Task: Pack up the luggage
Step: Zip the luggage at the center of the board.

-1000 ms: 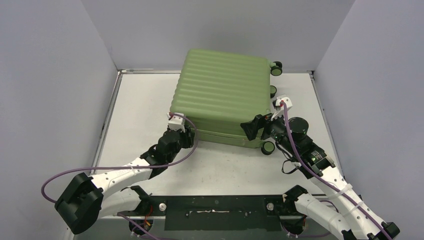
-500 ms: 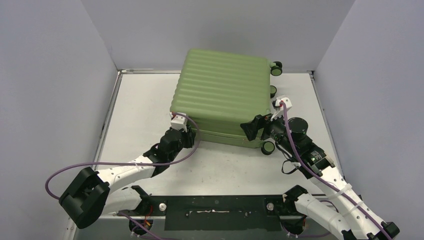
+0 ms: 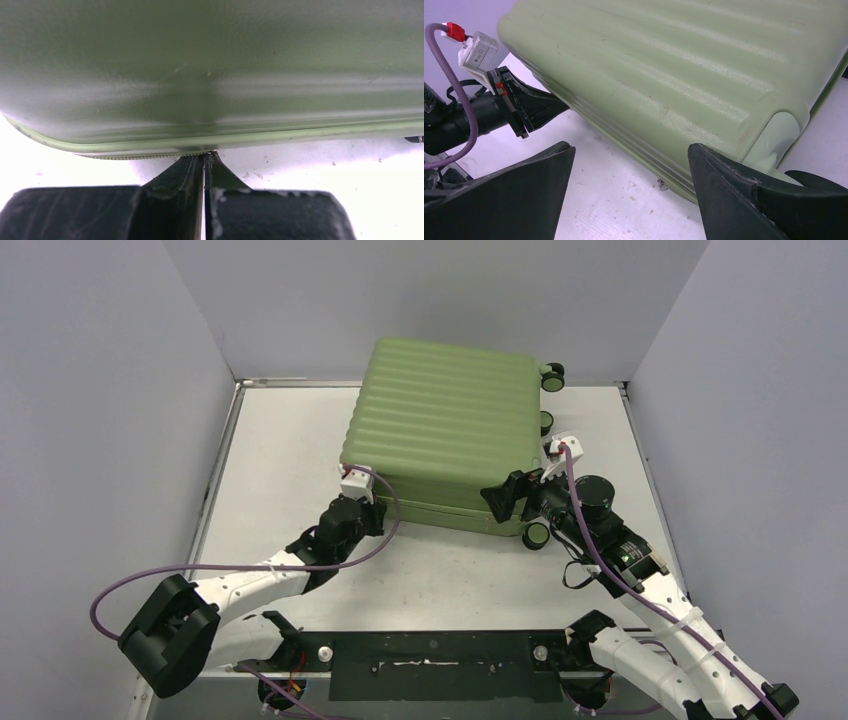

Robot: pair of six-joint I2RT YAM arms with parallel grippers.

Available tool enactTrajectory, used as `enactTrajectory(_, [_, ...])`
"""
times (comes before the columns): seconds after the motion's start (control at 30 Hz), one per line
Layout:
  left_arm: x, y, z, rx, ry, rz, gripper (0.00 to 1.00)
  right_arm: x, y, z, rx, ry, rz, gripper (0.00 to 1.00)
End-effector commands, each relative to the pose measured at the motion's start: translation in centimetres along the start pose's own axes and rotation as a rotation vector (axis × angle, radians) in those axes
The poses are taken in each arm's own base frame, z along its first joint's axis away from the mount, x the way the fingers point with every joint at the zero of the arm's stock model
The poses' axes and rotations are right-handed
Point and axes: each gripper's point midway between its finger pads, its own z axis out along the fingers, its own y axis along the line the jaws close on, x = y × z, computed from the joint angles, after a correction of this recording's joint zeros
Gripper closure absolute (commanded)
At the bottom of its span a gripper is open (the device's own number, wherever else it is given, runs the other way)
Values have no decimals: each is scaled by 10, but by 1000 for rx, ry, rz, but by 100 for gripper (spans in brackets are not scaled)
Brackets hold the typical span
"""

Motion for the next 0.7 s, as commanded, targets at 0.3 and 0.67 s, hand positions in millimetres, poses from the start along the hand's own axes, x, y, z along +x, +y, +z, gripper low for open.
enactTrajectory(0.3, [-28,32,-8,-113,-90,-57,100,-7,-3,-2,24,-38,5,13])
enactTrajectory(0.67, [-25,56,-17,-214,-75,-74,100,-16,-33,-21,207,-94,35,11])
